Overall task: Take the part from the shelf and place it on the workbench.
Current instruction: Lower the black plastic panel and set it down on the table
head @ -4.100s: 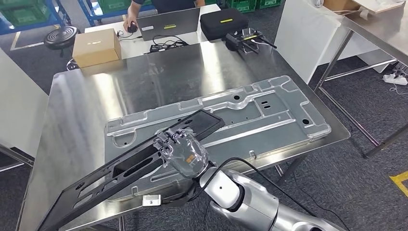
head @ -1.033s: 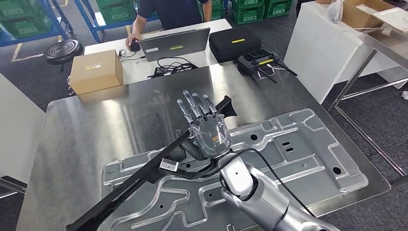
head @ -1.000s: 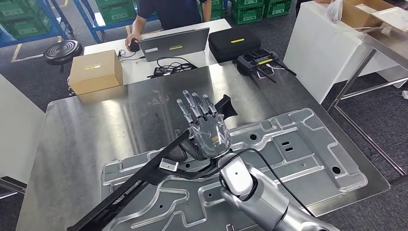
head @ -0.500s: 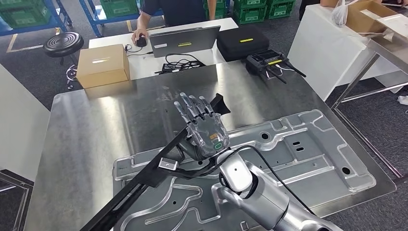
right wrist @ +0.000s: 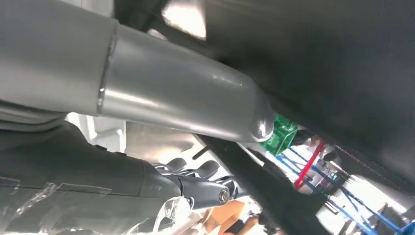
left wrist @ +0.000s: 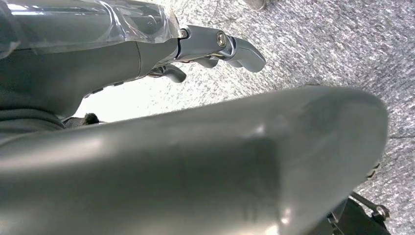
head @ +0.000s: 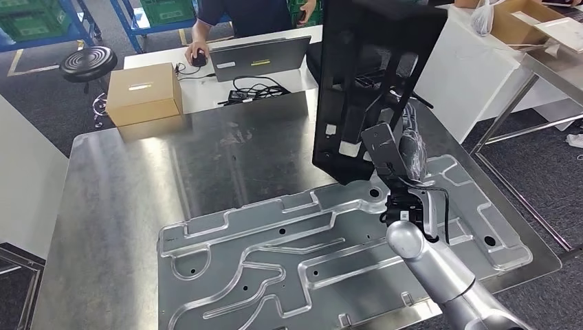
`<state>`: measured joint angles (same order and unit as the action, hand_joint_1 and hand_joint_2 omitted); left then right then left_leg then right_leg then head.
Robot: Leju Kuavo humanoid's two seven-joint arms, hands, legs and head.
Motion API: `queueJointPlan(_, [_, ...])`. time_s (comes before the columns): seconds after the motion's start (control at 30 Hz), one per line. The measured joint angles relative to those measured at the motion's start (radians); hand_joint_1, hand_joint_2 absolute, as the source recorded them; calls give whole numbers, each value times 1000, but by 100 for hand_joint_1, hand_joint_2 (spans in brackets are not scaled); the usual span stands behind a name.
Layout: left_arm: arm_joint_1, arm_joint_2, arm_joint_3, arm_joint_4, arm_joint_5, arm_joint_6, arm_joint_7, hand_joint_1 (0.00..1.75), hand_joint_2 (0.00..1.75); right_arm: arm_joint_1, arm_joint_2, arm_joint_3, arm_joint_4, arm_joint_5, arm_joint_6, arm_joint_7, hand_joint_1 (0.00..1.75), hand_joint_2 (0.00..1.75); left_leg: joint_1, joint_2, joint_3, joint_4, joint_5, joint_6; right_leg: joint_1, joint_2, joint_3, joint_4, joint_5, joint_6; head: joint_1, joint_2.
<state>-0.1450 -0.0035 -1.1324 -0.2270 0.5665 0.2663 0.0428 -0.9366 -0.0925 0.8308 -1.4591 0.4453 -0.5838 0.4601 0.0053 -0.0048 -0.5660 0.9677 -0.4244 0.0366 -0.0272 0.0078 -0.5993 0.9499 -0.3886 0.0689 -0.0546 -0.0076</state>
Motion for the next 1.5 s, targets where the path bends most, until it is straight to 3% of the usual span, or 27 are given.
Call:
queueJointPlan(0.37, [0,1,3,0,-8,3,4,0,0,26,-34,-11,0,-20,14,-12,0,0,1,0,2,-3,2,-2,1,0,0,0,0,0,0,0])
queueJointPlan(1.27, [0,1,5,0,-7,-10,4,0,0,54,-40,1,0,66,81,-20,0,0,1,0,1,-3,2,-2,1,0,1,0,0,0,0,0])
queueJointPlan(1.33, [0,1,5,0,-6,-14,2,0,0,53,-35,7,0,100,98,-18,0,0,0,0,0,-1,1,4,-3,-1,2,-3,3,3,0,0])
queueJointPlan(1.43, [0,1,6,0,-4,-17,0,0,0,51,-23,17,-1,140,118,-17,0,0,4,0,11,-23,16,22,-6,-2,4,-5,2,13,0,0])
queueJointPlan(1.5, [-2,0,6,0,-4,-19,-1,0,0,50,-18,23,-2,156,126,-16,0,0,12,2,23,-47,33,29,-5,-2,-23,62,-45,14,1,0])
